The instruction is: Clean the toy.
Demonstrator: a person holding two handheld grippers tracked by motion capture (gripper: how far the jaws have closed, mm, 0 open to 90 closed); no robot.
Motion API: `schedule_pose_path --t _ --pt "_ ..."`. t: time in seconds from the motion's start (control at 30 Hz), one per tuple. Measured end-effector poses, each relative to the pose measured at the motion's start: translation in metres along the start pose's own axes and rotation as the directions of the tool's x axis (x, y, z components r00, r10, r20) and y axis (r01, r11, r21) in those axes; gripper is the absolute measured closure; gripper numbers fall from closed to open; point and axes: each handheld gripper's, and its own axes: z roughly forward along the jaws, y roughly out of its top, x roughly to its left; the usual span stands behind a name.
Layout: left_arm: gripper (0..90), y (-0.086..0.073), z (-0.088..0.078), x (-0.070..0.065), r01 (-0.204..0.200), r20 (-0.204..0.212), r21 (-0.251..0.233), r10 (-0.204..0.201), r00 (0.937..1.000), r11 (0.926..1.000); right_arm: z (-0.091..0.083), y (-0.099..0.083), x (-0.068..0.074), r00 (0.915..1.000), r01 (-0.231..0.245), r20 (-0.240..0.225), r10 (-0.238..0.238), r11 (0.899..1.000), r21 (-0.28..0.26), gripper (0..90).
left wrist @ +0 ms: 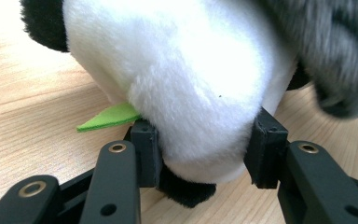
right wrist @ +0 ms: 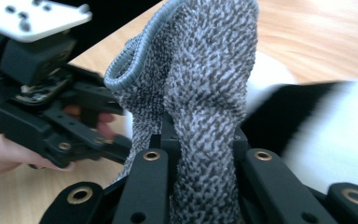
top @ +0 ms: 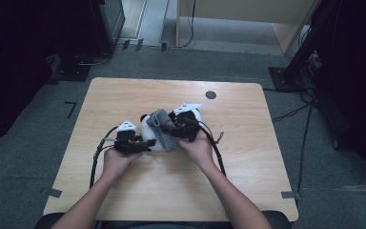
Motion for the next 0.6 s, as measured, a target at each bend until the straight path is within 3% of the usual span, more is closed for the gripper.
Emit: schedule_pose_path --t 0.33,0.6 --pt "55.4 0.002 0.000 0.001 -0.003 0.015 -0.002 0.003 0.9999 1.0000 -0.047 -0.005 -0.041 0.9946 -0.095 0.035 0.097 0.993 -0.071 78.5" --pt "55.5 0.005 -0.001 0.004 -0.003 0.031 0.012 0.003 0.9995 0.9999 -0.065 -0.009 -0.057 0.9891 -0.124 0.067 0.131 0.987 -0.102 78.4"
